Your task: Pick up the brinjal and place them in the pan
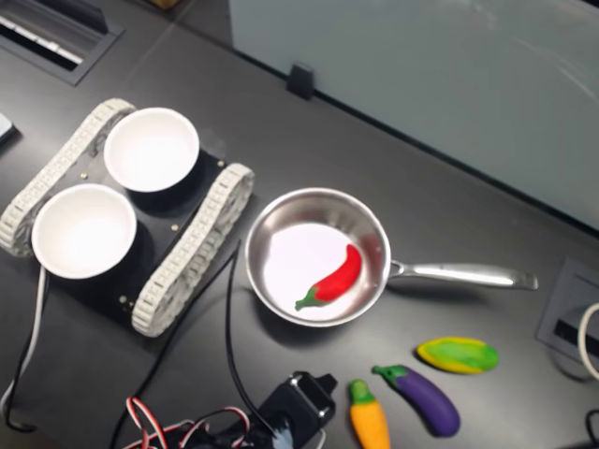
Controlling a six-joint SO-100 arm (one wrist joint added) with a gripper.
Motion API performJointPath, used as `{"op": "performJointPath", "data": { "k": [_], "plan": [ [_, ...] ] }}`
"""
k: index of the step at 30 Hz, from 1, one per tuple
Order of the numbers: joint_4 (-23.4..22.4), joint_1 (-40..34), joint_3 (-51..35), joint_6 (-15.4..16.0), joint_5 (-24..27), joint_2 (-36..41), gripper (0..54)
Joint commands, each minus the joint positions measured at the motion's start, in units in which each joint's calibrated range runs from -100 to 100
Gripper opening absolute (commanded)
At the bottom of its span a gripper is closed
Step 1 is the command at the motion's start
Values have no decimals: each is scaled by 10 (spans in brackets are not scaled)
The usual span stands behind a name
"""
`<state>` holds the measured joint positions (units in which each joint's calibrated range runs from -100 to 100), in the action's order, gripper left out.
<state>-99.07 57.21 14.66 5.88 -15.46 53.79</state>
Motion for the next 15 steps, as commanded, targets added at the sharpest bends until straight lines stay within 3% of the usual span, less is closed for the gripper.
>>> {"op": "performJointPath", "data": {
  "k": [1, 15],
  "plan": [
    [-4, 21, -62, 7, -9, -31, 44],
    [-3, 48, -107, 6, -12, -102, 122]
  ]
}}
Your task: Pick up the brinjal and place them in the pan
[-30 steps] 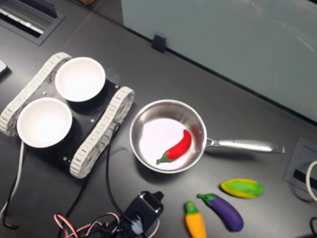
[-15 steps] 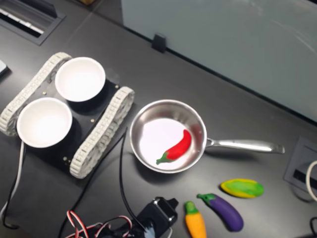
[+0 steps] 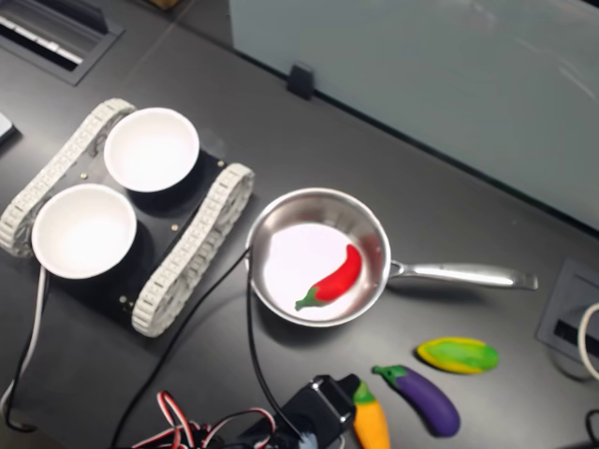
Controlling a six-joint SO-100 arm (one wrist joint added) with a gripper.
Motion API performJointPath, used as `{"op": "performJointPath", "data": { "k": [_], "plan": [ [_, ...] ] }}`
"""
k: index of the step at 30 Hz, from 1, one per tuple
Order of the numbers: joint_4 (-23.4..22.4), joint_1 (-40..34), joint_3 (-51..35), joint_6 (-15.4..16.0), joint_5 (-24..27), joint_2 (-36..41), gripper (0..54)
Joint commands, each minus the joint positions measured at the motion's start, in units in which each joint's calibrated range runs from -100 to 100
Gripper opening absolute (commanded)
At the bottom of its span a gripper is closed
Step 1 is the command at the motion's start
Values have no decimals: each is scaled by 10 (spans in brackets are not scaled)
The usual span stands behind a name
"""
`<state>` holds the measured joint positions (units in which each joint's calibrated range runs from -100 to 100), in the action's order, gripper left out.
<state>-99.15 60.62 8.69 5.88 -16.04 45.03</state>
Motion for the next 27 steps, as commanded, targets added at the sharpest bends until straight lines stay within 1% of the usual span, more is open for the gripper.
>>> {"op": "performJointPath", "data": {
  "k": [1, 3, 8, 14, 17, 27],
  "plan": [
    [-1, 19, -49, 6, -7, -21, 127],
    [1, 29, -54, 6, -8, -30, 134],
    [16, 70, -63, 6, -3, -52, 178],
    [28, 93, -70, 6, -16, -84, 197],
    [34, 108, -76, 5, -13, -109, 228],
    [85, 127, -81, 4, -20, -182, 232]
  ]
}}
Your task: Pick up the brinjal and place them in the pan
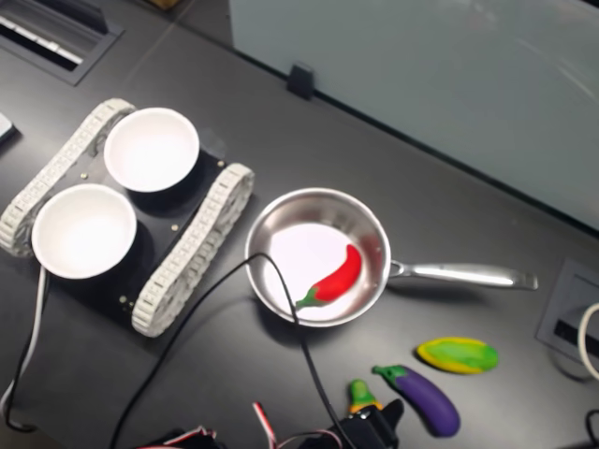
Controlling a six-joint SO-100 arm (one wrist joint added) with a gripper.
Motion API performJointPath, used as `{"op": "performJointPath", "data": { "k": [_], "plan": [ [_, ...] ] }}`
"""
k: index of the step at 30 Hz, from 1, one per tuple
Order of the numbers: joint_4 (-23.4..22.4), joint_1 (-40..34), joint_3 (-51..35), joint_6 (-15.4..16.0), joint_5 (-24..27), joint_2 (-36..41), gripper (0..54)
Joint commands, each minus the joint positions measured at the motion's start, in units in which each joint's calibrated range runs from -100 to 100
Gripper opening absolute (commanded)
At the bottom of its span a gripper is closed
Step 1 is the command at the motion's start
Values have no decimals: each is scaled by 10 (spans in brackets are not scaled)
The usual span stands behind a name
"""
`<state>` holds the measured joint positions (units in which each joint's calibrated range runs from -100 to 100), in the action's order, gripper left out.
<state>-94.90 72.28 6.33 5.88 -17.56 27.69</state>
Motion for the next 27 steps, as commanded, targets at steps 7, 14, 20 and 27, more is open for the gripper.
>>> {"op": "performJointPath", "data": {
  "k": [7, 14, 20, 27],
  "plan": [
    [68, 17, -77, 3, -4, -53, 232],
    [94, 25, -87, 3, 6, -100, 283],
    [115, 26, -73, 3, -7, -123, 284],
    [137, 33, -69, -2, -7, -164, 298]
  ]
}}
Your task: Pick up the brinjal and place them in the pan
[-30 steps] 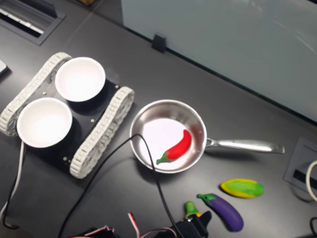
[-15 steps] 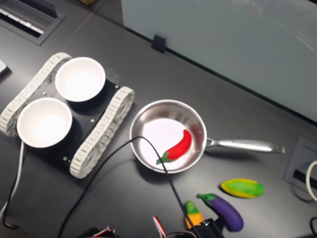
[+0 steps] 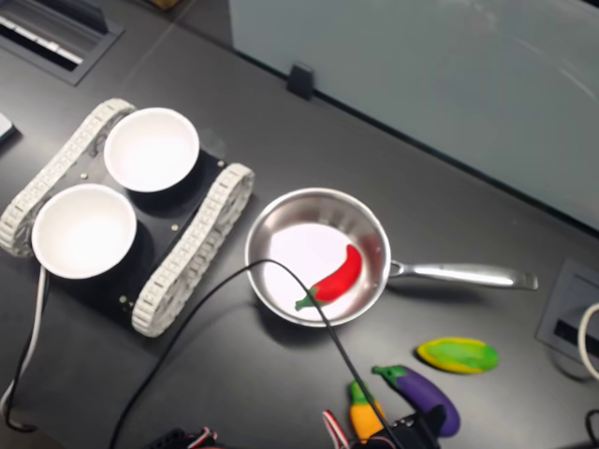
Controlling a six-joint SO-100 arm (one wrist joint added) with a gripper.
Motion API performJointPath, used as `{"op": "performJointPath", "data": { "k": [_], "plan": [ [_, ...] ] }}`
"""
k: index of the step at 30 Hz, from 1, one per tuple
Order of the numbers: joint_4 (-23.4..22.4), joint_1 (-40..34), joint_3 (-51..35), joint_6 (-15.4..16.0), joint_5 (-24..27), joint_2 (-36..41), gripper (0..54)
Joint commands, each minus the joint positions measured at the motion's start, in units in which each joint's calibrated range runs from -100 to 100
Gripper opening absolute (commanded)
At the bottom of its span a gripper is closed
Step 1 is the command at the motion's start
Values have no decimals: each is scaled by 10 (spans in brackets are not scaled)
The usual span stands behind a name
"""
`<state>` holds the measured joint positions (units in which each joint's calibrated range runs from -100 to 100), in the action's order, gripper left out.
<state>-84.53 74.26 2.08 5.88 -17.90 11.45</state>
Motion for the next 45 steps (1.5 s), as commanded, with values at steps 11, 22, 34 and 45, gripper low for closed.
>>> {"op": "performJointPath", "data": {
  "k": [11, 22, 34, 45],
  "plan": [
    [59, -7, -43, -48, -21, -63, 326],
    [72, -25, -100, -73, -20, -121, 327],
    [71, -69, -123, -88, -12, -144, 328],
    [76, -104, -122, -88, 0, -165, 327]
  ]
}}
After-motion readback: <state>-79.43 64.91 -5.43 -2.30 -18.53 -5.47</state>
